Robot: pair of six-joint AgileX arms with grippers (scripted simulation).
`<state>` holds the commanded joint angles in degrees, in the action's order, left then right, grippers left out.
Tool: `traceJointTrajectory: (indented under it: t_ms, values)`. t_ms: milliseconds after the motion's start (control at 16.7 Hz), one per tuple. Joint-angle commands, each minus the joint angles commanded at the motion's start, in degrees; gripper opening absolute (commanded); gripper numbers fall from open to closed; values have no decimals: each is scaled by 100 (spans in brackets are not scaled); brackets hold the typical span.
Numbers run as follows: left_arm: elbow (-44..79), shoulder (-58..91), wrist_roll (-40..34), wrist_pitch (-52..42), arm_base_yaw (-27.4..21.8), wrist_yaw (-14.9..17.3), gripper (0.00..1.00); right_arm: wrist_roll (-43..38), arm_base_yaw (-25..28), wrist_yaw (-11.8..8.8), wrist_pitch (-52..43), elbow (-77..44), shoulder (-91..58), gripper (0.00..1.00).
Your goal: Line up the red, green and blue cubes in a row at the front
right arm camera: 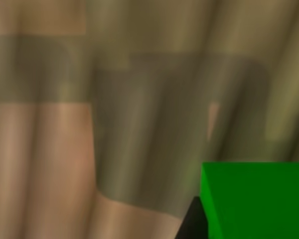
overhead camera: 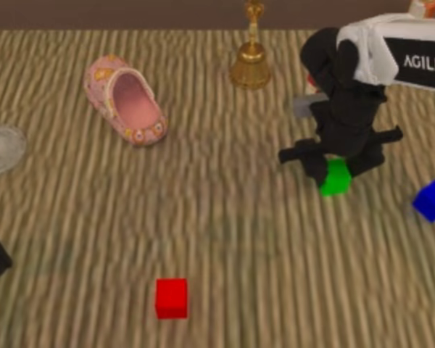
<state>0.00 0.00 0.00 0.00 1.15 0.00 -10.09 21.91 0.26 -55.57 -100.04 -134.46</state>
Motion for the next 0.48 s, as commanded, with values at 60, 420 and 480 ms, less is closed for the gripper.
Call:
traceJointTrajectory:
  t_ms: [60,420,480]
  values:
    - [0,0,0,0,0,0,100,0,0,0,0,0,0,0]
    - [0,0,0,0,0,0,100,9,-4,15,-126,-115,107,0]
    - [0,0,0,0,0,0,100,8,1,15,-266,-228,144,0]
